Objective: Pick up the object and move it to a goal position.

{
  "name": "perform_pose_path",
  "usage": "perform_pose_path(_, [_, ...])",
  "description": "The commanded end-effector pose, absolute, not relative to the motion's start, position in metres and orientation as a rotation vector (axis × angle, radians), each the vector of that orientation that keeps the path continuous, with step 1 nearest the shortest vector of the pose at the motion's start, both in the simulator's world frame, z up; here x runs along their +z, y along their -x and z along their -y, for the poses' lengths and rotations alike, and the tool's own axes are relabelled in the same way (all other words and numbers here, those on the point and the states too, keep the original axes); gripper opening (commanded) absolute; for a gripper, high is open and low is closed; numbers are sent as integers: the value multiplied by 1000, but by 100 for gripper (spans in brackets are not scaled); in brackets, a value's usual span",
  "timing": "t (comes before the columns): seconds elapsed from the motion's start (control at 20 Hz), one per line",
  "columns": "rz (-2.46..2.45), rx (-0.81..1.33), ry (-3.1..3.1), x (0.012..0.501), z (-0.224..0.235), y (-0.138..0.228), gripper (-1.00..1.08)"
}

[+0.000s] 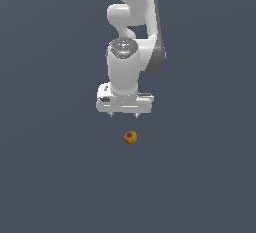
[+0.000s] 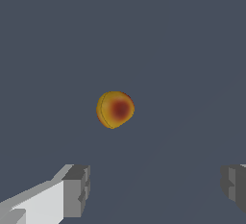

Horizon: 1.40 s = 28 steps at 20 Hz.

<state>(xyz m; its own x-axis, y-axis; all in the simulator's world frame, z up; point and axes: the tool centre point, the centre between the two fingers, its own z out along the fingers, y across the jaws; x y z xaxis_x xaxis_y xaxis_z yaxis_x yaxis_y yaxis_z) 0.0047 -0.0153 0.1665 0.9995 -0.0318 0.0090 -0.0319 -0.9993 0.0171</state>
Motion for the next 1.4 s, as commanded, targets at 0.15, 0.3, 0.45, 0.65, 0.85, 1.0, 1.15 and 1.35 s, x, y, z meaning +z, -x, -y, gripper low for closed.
perform_pose_path(0.15, [34,13,-3125,168,13,-6,100])
perform_pose_path(0.3, [-9,11,-3125,171,6,-8,100])
perform_pose_path(0.45, [-44,10,-3125,174,3,-8,100])
perform_pose_path(0.65, [-49,10,-3125,174,3,-8,100])
perform_pose_path(0.85, [-18,10,-3126,172,3,-9,100])
perform_pose_path(1.0, [26,9,-3128,170,2,-11,100])
perform_pose_path(1.15, [90,9,-3129,166,1,-13,100])
perform_pose_path(1.35, [203,7,-3127,160,-1,-16,100])
